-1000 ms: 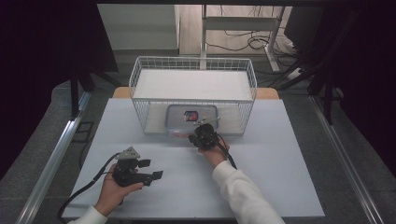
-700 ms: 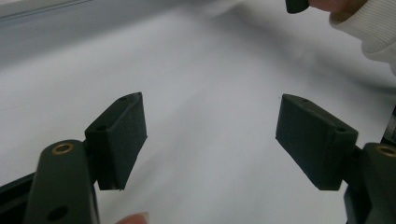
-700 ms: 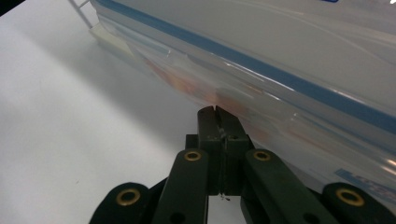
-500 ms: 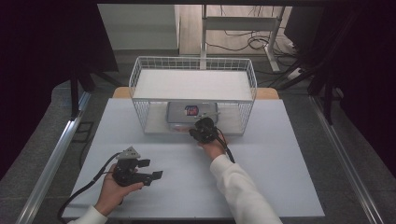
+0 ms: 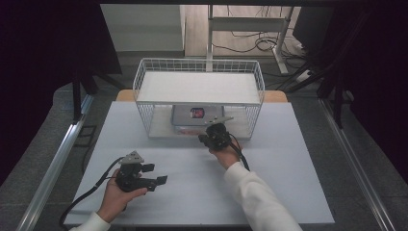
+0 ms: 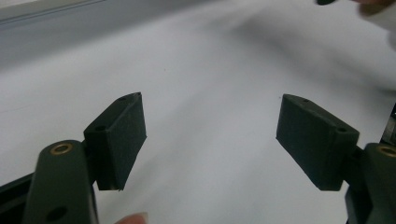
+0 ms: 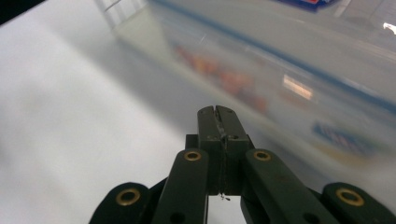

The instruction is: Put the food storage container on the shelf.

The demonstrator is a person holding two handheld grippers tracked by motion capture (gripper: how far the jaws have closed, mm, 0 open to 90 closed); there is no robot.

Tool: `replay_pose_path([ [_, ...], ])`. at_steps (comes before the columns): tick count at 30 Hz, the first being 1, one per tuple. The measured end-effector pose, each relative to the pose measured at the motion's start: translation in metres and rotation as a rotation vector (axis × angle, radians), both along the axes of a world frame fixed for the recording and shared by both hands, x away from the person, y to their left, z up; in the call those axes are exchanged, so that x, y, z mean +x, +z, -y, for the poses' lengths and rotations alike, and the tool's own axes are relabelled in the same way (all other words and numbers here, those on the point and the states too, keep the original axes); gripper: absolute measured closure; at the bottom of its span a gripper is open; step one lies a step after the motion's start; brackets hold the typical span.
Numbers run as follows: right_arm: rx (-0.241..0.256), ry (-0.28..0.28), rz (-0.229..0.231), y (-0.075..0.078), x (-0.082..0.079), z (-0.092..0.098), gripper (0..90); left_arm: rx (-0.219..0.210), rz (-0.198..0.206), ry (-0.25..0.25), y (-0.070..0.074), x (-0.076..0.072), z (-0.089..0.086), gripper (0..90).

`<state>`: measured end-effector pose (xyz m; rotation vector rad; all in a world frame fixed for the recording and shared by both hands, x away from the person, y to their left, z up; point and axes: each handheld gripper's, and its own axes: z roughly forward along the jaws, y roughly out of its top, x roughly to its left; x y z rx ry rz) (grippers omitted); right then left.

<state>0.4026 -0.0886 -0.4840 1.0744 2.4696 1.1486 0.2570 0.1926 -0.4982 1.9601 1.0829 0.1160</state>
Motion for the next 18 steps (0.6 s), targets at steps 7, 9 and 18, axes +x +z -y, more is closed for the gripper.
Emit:
replay_pose_path([
  [7,-0.022,0.060,0.043,0.020,-0.047,0.049,88.6,0.001,-0.003,0.002,0.000,0.000,0.001,24.3],
  [9,-0.029,0.065,0.056,0.022,-0.060,0.065,88.6,0.001,-0.005,0.003,0.000,0.000,0.001,24.3],
  [18,-0.062,0.048,0.027,0.005,-0.104,0.132,88.6,-0.005,-0.015,0.007,-0.001,0.000,0.002,24.2],
])
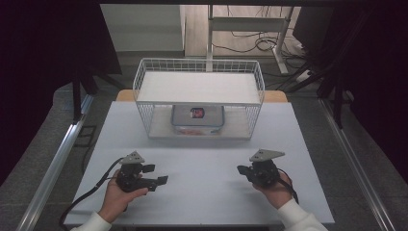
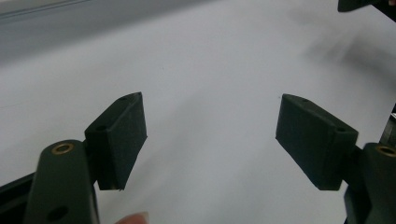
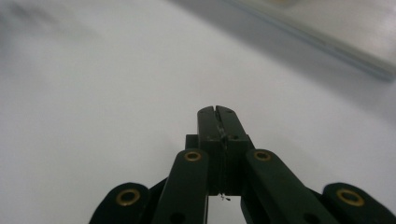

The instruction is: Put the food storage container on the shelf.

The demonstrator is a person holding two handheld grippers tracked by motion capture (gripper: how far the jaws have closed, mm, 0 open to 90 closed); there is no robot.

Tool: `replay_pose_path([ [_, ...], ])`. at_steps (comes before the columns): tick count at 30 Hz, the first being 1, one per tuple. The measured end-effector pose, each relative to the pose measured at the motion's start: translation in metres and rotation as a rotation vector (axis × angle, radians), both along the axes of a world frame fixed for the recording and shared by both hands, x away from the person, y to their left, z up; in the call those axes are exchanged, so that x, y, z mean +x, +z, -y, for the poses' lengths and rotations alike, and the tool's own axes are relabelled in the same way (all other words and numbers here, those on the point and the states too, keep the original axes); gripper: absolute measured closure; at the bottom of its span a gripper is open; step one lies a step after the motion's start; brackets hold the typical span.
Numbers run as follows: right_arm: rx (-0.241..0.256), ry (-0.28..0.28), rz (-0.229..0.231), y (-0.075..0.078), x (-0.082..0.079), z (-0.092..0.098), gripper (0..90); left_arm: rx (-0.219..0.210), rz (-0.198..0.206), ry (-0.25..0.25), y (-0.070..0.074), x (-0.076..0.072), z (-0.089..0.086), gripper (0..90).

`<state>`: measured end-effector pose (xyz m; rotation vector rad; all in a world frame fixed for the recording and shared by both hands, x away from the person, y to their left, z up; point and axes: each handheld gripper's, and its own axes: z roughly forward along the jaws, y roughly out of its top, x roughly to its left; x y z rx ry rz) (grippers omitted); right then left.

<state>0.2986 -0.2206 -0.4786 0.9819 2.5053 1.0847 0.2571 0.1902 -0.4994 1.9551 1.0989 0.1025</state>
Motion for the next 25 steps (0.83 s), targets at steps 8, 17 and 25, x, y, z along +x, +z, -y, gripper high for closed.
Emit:
replay_pose_path([
  [8,0.022,-0.009,-0.001,0.003,-0.002,0.015,87.3,0.009,0.001,0.003,0.000,0.001,0.000,24.0],
  [17,0.053,-0.061,0.024,0.001,-0.002,0.015,42.7,0.007,0.005,-0.001,0.000,0.000,-0.001,23.9],
  [25,0.051,-0.064,0.009,-0.002,-0.001,0.014,29.3,-0.017,0.000,0.011,0.001,0.001,-0.002,23.4],
])
